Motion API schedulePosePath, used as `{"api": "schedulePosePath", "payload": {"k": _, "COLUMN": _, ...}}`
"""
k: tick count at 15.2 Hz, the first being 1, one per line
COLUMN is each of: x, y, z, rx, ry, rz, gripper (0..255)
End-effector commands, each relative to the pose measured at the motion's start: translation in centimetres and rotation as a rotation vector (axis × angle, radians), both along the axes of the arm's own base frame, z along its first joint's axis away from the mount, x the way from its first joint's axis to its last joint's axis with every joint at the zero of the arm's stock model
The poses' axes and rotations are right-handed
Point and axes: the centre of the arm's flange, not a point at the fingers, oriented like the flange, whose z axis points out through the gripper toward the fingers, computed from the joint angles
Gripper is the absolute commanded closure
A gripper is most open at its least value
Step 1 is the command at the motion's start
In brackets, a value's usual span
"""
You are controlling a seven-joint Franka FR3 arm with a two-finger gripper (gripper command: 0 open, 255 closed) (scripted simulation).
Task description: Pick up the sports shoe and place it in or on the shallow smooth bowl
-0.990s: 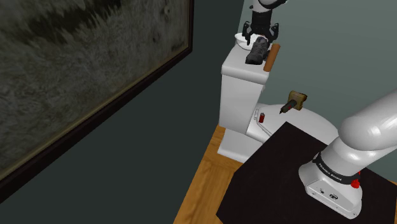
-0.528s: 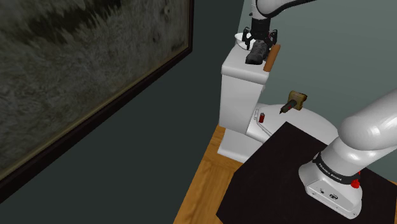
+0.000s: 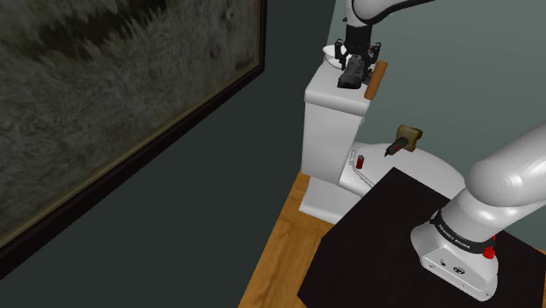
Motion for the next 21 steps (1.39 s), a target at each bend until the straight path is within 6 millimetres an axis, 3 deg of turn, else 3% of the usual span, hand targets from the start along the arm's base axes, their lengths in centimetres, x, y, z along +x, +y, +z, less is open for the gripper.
{"api": "schedulePosePath", "payload": {"k": 1, "x": 0.0, "y": 0.0, "z": -0.1, "rx": 0.001, "ry": 0.002, "rz": 0.000, "gripper": 255}}
{"api": "schedulePosePath", "payload": {"k": 7, "x": 0.0, "y": 0.0, "z": -0.1, "rx": 0.001, "ry": 0.002, "rz": 0.000, "gripper": 255}}
{"api": "schedulePosePath", "payload": {"k": 21, "x": 0.0, "y": 0.0, "z": 7.3, "rx": 0.001, "ry": 0.002, "rz": 0.000, "gripper": 255}}
